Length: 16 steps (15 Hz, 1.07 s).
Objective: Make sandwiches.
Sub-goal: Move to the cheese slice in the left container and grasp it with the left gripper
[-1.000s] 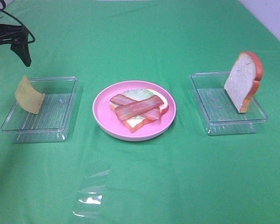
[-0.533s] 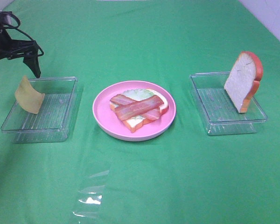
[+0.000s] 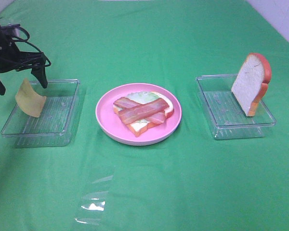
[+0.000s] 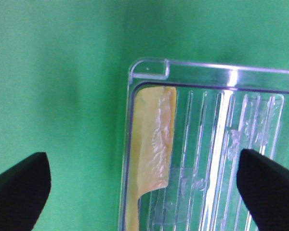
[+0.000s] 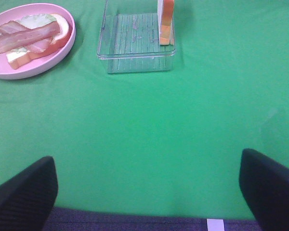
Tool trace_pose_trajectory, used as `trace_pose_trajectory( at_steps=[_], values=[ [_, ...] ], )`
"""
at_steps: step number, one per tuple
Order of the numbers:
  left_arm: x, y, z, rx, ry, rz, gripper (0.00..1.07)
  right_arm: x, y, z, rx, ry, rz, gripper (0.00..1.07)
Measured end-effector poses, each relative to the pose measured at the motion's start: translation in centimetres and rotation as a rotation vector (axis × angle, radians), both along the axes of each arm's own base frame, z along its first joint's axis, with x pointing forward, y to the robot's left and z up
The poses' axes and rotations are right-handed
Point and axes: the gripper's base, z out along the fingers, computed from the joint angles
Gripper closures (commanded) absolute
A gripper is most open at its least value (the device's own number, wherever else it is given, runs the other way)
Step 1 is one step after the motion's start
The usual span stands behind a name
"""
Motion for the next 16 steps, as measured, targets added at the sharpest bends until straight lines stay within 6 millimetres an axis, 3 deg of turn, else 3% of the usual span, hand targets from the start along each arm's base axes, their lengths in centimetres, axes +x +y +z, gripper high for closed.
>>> trace_pose_trajectory(
  at_steps=[1, 5, 6, 11, 14, 16],
  values=[
    [0.08, 0.00, 0.02, 0.000, -0.009, 0.001, 0.21, 0.00, 0.00, 0.00, 0.000, 0.000, 0.000, 0.10],
    [0.09, 0.01, 0.02, 0.000, -0.010, 0.001, 0.73, 0.00, 0.00, 0.00, 0.000, 0.000, 0.000, 0.10],
    [0.09, 0.00, 0.02, -0.001, -0.010, 0.002, 0.82, 0.00, 0.00, 0.00, 0.000, 0.000, 0.000, 0.10],
    [0.08, -0.01, 0.02, -0.002, -0.009, 0.002, 0.88, 0.00, 0.00, 0.00, 0.000, 0.000, 0.000, 0.10],
    [0.01, -0.01, 0.00, -0.001, -0.001, -0.002, 1.06, 0.00, 0.00, 0.00, 0.000, 0.000, 0.000, 0.10],
    [-0.16, -0.02, -0.03, 0.001, 0.016, -0.018, 1.07, 0.00, 0.00, 0.00, 0.000, 0.000, 0.000, 0.10]
  ],
)
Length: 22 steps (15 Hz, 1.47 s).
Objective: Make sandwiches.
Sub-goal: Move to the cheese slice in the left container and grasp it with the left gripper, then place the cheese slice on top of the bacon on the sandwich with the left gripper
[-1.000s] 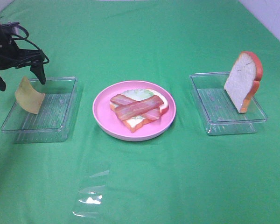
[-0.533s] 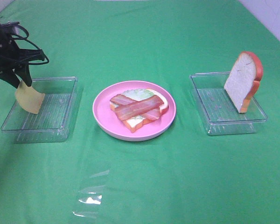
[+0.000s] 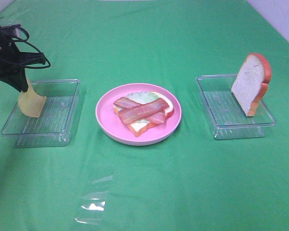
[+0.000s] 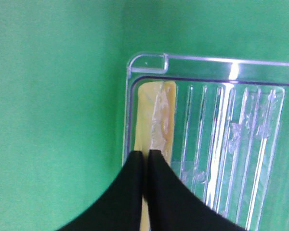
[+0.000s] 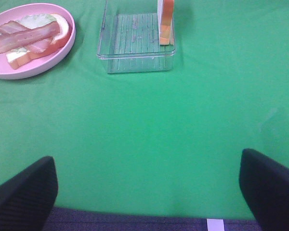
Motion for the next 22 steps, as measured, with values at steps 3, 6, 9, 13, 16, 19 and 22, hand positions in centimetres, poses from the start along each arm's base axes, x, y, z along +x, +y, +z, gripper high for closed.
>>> trace_pose_trajectory(
  at_steps=[3, 6, 9, 13, 16, 19, 22],
  values=[
    [0.0, -0.1, 0.0, -0.008, 0.003, -0.003, 1.07, 0.0, 0.0, 0.0, 0.000, 0.000, 0.000, 0.10],
    [0.1, -0.4, 0.7, -0.046, -0.013, 0.009, 1.07, 0.0, 0.0, 0.0, 0.000, 0.000, 0.000, 0.10],
    [0.3, -0.9, 3.6, -0.107, -0.065, 0.010, 1.07, 0.0, 0.0, 0.0, 0.000, 0.000, 0.000, 0.10],
    [0.0, -1.4, 6.0, -0.149, -0.050, -0.011, 1.07, 0.0, 0.0, 0.0, 0.000, 0.000, 0.000, 0.10],
    [-1.0, -3.5, 8.8, -0.154, -0.090, -0.068, 1.07, 0.0, 0.0, 0.0, 0.000, 0.000, 0.000, 0.10],
    [-1.9, -6.3, 10.2, -0.163, -0.112, -0.131, 1.07, 0.0, 0.0, 0.0, 0.000, 0.000, 0.000, 0.10],
    [-3.0, -9.9, 11.6, -0.219, -0.135, -0.199, 1.07, 0.0, 0.0, 0.0, 0.000, 0.000, 0.000, 0.10]
  ],
)
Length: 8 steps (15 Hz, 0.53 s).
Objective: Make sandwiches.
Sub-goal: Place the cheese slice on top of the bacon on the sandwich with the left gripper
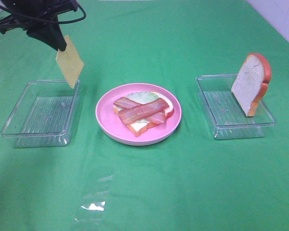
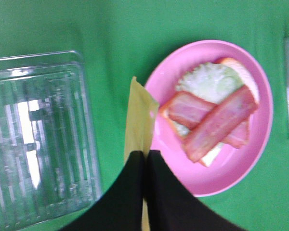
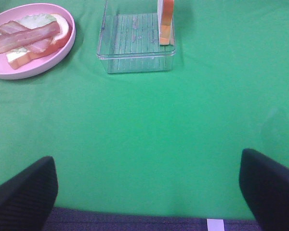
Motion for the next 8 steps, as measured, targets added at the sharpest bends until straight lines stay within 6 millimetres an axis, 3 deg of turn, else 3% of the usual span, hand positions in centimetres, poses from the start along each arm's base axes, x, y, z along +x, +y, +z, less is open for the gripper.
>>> trace_pose_trajectory(
  at_steps=[2, 8],
  values=[
    [-0.7, -3.5, 1.0, -0.124, -0.029, -0.034, 1.07, 0.0, 0.0, 0.0, 0.000, 0.000, 0.000, 0.10],
    [-1.9, -9.7, 1.5, -0.256, -0.114, -0.088, 1.07, 0.0, 0.0, 0.0, 0.000, 0.000, 0.000, 0.10]
  ],
)
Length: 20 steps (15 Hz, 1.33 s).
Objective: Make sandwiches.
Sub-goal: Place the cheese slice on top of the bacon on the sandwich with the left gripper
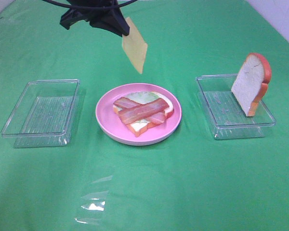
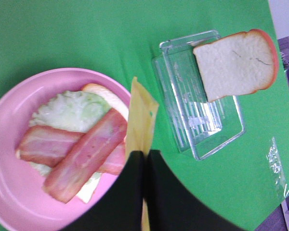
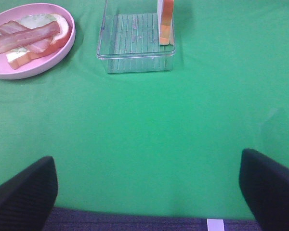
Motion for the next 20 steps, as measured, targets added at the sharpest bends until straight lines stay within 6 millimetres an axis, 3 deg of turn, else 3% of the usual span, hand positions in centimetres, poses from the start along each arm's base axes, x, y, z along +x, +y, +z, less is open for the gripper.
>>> trace_pose_trajectory(
  at_steps=[2, 5, 10, 13, 20],
  values=[
    [-0.3, -1.7, -0.8, -0.036, 0.028, -0.018, 1.07, 0.0, 0.0, 0.0, 0.000, 0.000, 0.000, 0.10],
    [-0.2, -3.7, -3.6, -0.089, 0.111, -0.040, 1.07, 0.0, 0.0, 0.0, 0.000, 0.000, 0.000, 0.10],
    [0.6, -5.0, -7.9, -0.128, 0.205, -0.055, 1.07, 0.0, 0.0, 0.0, 0.000, 0.000, 0.000, 0.10],
    [1.1, -5.3, -12.2, -0.090, 0.274, -0.055, 1.07, 0.0, 0.0, 0.0, 0.000, 0.000, 0.000, 0.10],
    [1.3, -4.3, -13.9, 0.080, 0.232, -0.092, 1.07, 0.0, 0.0, 0.0, 0.000, 0.000, 0.000, 0.10]
  ],
)
